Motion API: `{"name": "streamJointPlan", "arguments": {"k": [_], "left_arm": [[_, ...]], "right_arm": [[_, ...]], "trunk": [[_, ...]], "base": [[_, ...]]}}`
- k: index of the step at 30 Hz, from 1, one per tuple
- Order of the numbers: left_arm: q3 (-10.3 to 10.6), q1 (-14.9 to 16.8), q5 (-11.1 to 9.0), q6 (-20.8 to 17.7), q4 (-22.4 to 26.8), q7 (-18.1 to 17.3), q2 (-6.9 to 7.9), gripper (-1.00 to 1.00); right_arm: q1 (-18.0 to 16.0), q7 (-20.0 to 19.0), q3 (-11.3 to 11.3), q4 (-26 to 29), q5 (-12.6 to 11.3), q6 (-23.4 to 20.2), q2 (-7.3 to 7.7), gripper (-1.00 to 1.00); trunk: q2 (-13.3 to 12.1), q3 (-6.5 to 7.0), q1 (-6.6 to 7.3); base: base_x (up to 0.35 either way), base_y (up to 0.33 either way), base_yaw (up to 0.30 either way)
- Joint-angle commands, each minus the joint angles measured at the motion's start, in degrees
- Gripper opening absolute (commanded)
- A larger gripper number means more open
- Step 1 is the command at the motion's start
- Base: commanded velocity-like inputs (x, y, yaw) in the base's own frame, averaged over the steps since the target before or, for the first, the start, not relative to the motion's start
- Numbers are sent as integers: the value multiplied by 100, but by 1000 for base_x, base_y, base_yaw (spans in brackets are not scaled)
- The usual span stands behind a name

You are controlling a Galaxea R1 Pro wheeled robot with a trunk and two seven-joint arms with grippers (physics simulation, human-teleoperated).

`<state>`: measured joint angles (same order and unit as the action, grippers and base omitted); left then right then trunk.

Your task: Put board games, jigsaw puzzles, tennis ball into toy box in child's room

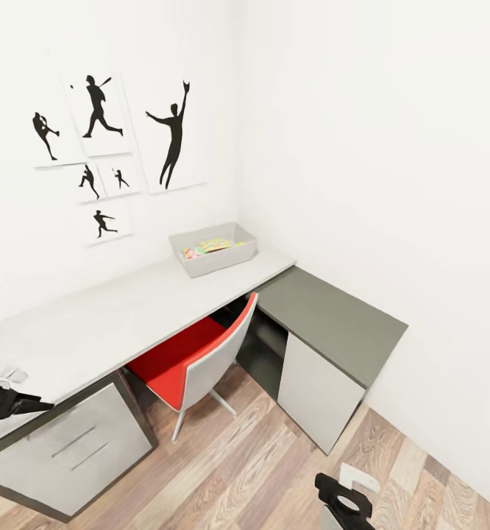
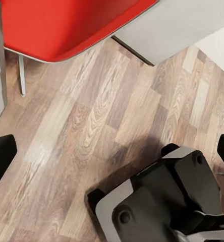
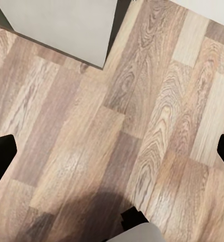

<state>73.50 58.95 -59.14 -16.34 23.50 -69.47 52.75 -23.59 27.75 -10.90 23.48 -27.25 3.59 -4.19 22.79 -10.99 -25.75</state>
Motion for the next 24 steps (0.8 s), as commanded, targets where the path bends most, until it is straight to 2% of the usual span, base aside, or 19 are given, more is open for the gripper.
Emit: {"name": "streamJointPlan", "arguments": {"k": [1, 6, 7, 17, 18, 19, 21, 22, 24], "left_arm": [[47, 5, -58, -40, -62, -6, -39, 100], [52, -259, -61, 123, -366, 15, -422, 100], [52, -291, -61, 146, -378, 32, -459, 100], [51, -756, -63, 283, -424, 864, -927, 100], [51, -876, -63, 291, -429, 1047, -1063, 100], [51, -923, -63, 305, -435, 1131, -1116, 100], [51, -1136, -63, 460, -545, 1647, -1392, 100], [51, -1319, -63, 654, -743, 2221, -1693, 100], [48, -1554, -69, 876, -1082, 3054, -2147, 100]], "right_arm": [[-6, 31, -43, -1, -61, 37, 4, 100], [-6, 29, -43, -2, -61, 37, -2, 100], [-6, 29, -43, -2, -61, 37, 0, 100], [-6, 30, -43, -2, -61, 37, -3, 100], [-6, 29, -43, -2, -61, 37, -3, 100], [-6, 29, -43, -2, -61, 37, -3, 100], [-6, 29, -43, -2, -61, 37, -3, 100], [-6, 29, -43, -12, -61, 37, -3, 100], [-6, 32, -43, -36, -59, 37, -7, 100]], "trunk": [[13, -4, -4], [13, 34, -4], [13, 42, -4], [13, 116, -4], [13, 124, -4], [13, 131, -4], [13, 146, -4], [13, 153, -4], [13, 168, -4]], "base": [[0, 0, -15], [0, 0, -9], [0, 0, -7], [0, 0, -4], [0, 0, 0], [0, 0, 0], [0, 0, 0], [0, 0, 0], [0, 0, 0]]}}
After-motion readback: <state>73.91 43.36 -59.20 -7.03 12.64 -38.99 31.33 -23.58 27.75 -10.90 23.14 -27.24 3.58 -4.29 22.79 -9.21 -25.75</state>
